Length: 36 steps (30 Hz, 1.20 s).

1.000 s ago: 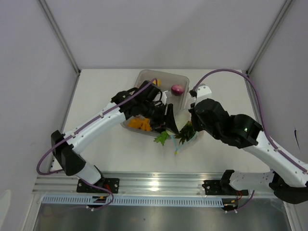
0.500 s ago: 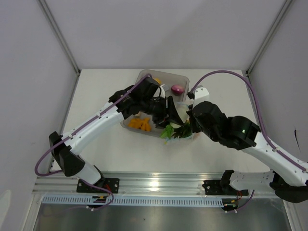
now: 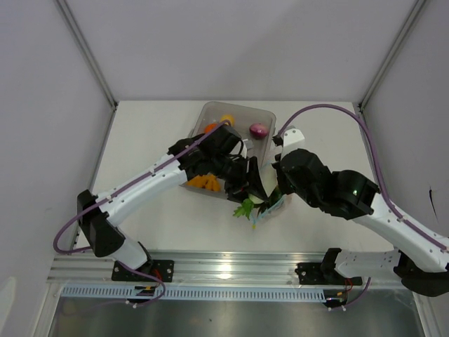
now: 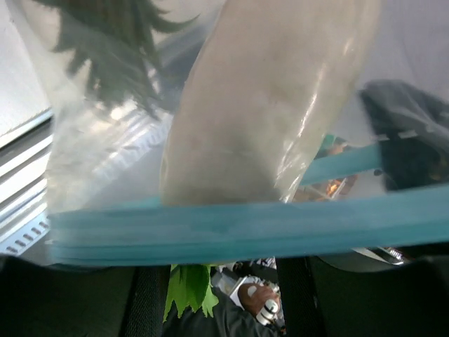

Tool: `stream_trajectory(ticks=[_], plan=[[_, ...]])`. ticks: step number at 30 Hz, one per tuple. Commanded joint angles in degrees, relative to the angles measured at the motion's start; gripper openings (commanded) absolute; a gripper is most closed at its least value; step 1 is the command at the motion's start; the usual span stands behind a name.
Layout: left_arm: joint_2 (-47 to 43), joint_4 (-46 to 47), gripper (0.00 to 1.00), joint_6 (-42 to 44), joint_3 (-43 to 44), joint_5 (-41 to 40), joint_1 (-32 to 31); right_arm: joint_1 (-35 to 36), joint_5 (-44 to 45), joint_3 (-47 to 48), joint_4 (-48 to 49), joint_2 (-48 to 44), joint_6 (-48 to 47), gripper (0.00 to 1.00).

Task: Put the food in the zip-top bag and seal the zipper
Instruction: Place the fake vegetable in the zipper food storage bag.

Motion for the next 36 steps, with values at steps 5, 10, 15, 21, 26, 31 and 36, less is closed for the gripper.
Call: stream_trajectory(ticks=[5,10,15,21,26,31,36], plan=[[-2.2,2.3,0.04,-2.2,-3.7,4.1,1.6,0.4,-1.0,-0.2,3.7,-1.5,-2.1,0.0],[-3.2,4.6,0.1,-7.3,-4.2,4.4,3.8,0.4,-3.3,-1.9,5.0,-2.3,-3.5,0.0],[-2.2,3.4,0.14,-11.1,-4.8,4.8,4.6,0.5,-4.1,-3.5,5.8,-2.6,-4.3,0.0],[1.0,0.2,0.61,-11.8,0.7,3.9,4.5,0.5,-4.1,-4.4,6.6,-1.5,-4.3,0.0],[-0.3,-1.2,0.99,-8.6,0.9,0.5,4.8,0.5,-2.9,-4.5,5.8,-1.9,-3.9,0.0],[-3.6,-1.9,0.99,-3.7,-1.4,-3.2,4.9,0.5,-3.4,-4.4,5.8,-2.3,-3.2,0.0],[-10.8,-0.9,1.0,1.4,-4.4,-11.6,4.6,0.4,-3.2,-3.4,4.3,-1.4,-1.1,0.0]])
